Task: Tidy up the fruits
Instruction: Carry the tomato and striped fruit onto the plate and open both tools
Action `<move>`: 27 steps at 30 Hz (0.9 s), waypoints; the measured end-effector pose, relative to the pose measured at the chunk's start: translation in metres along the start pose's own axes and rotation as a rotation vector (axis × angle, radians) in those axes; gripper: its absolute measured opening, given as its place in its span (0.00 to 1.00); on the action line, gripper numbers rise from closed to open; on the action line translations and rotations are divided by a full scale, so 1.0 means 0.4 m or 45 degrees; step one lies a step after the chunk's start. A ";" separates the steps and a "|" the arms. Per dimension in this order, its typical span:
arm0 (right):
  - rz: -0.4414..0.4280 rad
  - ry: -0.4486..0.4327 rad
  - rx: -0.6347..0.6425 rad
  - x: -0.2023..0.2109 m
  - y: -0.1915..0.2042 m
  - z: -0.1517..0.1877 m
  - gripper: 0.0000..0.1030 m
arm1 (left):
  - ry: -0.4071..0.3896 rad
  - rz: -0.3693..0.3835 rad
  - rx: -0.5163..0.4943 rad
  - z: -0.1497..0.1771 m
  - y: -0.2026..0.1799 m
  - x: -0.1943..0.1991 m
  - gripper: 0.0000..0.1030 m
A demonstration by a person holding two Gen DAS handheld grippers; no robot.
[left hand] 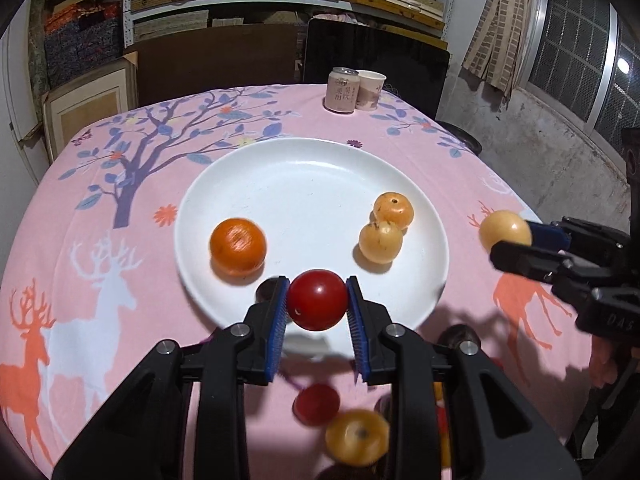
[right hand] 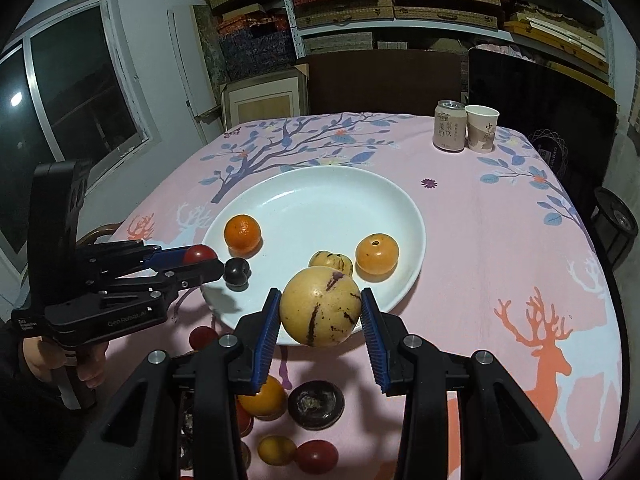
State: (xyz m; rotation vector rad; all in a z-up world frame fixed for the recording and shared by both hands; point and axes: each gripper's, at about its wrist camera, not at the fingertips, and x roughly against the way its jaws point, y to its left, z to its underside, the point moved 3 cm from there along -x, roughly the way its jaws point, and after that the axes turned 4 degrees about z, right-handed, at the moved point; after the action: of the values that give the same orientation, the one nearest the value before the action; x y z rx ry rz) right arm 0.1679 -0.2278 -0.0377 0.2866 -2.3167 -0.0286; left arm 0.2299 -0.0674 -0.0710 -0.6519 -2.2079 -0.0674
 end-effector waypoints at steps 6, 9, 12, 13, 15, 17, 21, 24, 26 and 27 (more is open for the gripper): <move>0.024 0.044 -0.003 -0.075 -0.020 -0.009 0.39 | 0.033 -0.002 -0.010 -0.034 -0.015 -0.076 0.27; 0.023 0.056 0.000 -0.100 -0.020 -0.014 0.39 | 0.048 -0.005 -0.007 -0.038 -0.014 -0.098 0.27; 0.023 0.067 0.019 -0.121 -0.013 -0.020 0.39 | 0.075 -0.016 -0.009 -0.032 -0.013 -0.121 0.27; 0.024 0.074 0.036 -0.130 -0.007 -0.021 0.39 | 0.082 -0.014 -0.006 -0.029 -0.012 -0.125 0.27; 0.045 0.076 0.081 -0.141 0.004 -0.021 0.39 | 0.090 -0.011 0.013 -0.026 -0.009 -0.132 0.42; 0.074 0.069 0.110 -0.144 0.008 -0.021 0.39 | 0.047 -0.030 0.026 -0.026 -0.003 -0.114 0.62; 0.087 0.036 0.090 -0.117 -0.007 -0.018 0.40 | -0.013 -0.031 0.048 -0.023 0.006 -0.056 0.63; 0.098 -0.006 0.096 -0.081 -0.013 -0.016 0.44 | -0.047 -0.050 0.052 -0.006 0.008 -0.006 0.64; 0.093 -0.009 0.079 -0.056 -0.017 -0.008 0.44 | -0.047 -0.026 0.066 0.015 0.007 0.024 0.65; 0.079 -0.011 0.071 -0.038 -0.016 0.002 0.44 | -0.043 -0.016 0.062 0.029 0.004 0.039 0.65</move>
State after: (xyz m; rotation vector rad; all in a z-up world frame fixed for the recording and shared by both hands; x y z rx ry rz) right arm 0.1788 -0.2309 -0.0498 0.2426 -2.3364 0.0657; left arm 0.2141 -0.0561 -0.0677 -0.6162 -2.2392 -0.0096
